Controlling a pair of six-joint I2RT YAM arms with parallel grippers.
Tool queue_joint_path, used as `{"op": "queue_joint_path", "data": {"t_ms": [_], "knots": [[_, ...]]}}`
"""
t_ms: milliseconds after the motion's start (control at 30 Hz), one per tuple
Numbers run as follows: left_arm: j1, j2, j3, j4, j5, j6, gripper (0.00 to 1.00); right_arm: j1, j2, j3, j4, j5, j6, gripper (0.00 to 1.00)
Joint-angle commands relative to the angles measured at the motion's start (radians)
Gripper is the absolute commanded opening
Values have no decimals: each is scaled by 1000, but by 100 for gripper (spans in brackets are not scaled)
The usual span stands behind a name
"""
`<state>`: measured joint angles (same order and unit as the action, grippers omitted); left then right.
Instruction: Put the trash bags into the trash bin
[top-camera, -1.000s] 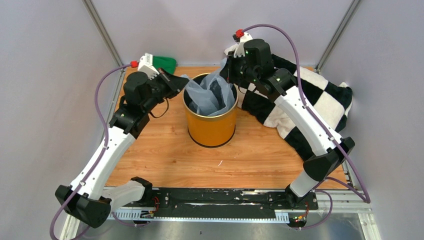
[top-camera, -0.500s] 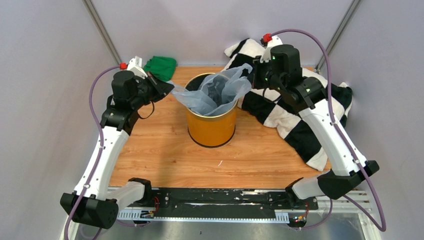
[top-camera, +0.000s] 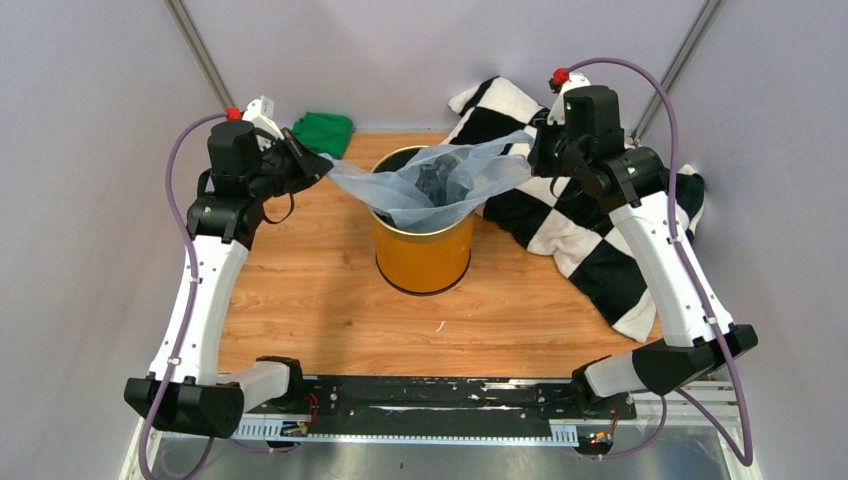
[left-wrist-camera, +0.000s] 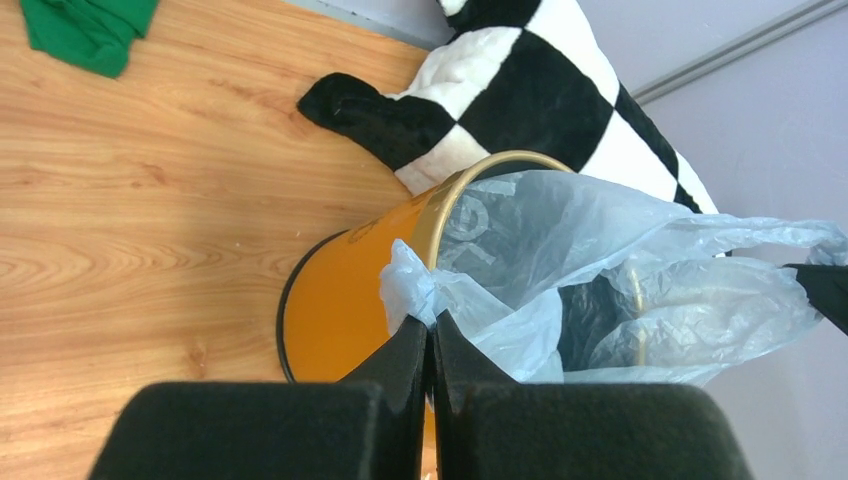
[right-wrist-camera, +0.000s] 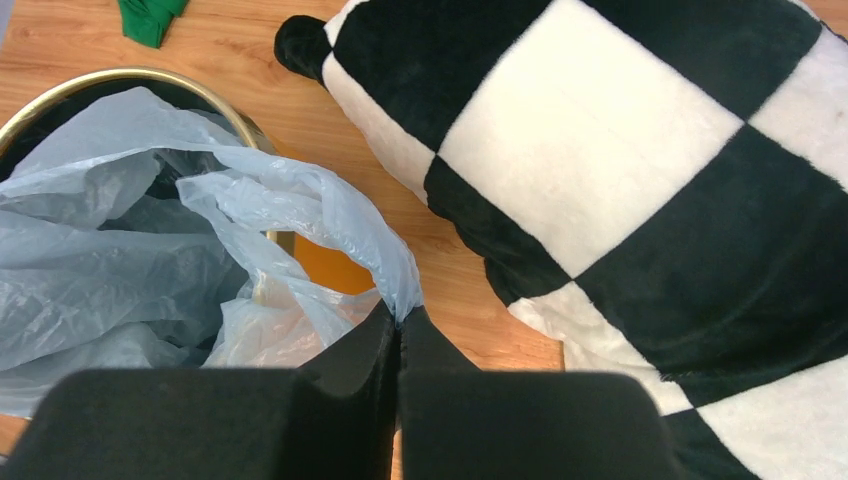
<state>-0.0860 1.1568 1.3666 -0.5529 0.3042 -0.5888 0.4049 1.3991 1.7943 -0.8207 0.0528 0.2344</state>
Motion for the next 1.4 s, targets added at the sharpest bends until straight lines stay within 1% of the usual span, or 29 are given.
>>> {"op": "queue_joint_path", "data": {"t_ms": [0, 133, 300, 433, 633, 833, 900, 1033, 1067, 1133, 1300, 1367], "knots": [[9, 9, 15, -58, 13, 37, 0, -29, -22, 15, -38, -37, -15, 0], [10, -19, -32, -76, 1, 58, 0, -30, -46, -60, -35, -24, -9, 0], [11, -91, -109, -115, -29, 100, 0, -29, -92, -186, -25, -28, 4, 0], [12, -143, -191, -118, -30, 111, 0, -29, -128, -286, -18, -13, 9, 0], [12, -170, -278, -117, -23, 122, 0, -31, -148, -383, -11, -21, 17, 0], [12, -187, -352, -109, -33, 127, 0, -31, -122, -454, 24, -23, 29, 0], [11, -197, -389, -86, -36, 121, 0, -31, -108, -479, 45, -21, 37, 0], [12, -206, -471, 28, -7, 95, 0, -29, -62, -483, 67, -37, 48, 0], [11, -203, -489, 49, -5, 88, 0, -30, -51, -483, 72, -67, 51, 0], [12, -195, -517, 89, -1, 77, 0, -28, -27, -484, 80, -74, 53, 0], [10, -180, -565, 184, -28, 49, 0, -28, 32, -484, 107, -58, 60, 0], [8, -188, -576, 223, -63, 37, 0, -28, 56, -466, 116, -55, 61, 0]]}}
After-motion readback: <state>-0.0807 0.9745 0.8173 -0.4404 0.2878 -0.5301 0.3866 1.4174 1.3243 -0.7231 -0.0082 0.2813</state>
